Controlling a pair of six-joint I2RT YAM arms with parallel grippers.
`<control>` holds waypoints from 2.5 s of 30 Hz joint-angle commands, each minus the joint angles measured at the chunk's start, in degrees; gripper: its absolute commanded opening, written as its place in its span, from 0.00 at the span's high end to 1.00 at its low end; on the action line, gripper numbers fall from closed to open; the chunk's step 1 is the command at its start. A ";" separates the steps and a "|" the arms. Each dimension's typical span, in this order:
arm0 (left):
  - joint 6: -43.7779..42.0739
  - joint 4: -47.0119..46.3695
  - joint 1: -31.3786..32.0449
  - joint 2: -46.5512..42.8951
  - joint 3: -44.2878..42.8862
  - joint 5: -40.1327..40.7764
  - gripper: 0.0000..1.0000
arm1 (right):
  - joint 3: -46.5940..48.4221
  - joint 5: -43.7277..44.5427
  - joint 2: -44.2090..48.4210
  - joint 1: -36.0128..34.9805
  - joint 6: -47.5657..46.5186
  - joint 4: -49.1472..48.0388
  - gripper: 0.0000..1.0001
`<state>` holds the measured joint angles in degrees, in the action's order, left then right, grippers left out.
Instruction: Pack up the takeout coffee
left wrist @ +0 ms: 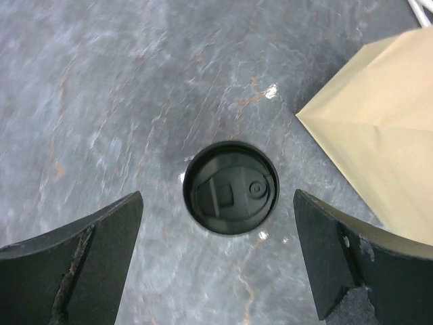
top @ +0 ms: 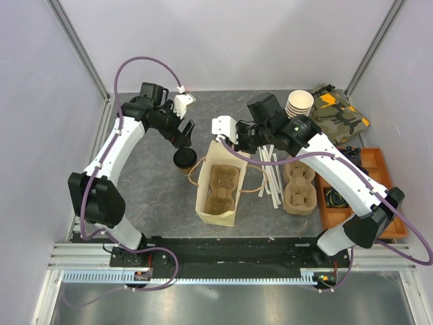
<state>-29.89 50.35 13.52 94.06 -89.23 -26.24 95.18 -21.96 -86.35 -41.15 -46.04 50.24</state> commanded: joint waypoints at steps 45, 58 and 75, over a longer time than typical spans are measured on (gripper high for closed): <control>7.65 8.19 6.78 10.97 -2.79 15.78 0.06 | -1.13 1.48 1.97 -0.25 0.95 -1.81 1.00; 6.78 5.73 7.22 11.49 -1.30 15.43 0.09 | -0.26 1.83 1.53 -0.16 0.95 -1.02 1.00; 7.30 4.32 8.54 9.83 -0.33 19.21 0.10 | 0.10 2.53 1.00 -0.25 0.34 -0.14 1.00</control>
<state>-23.59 56.42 21.41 105.38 -90.19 -8.71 94.13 -19.73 -86.21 -41.15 -45.67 50.24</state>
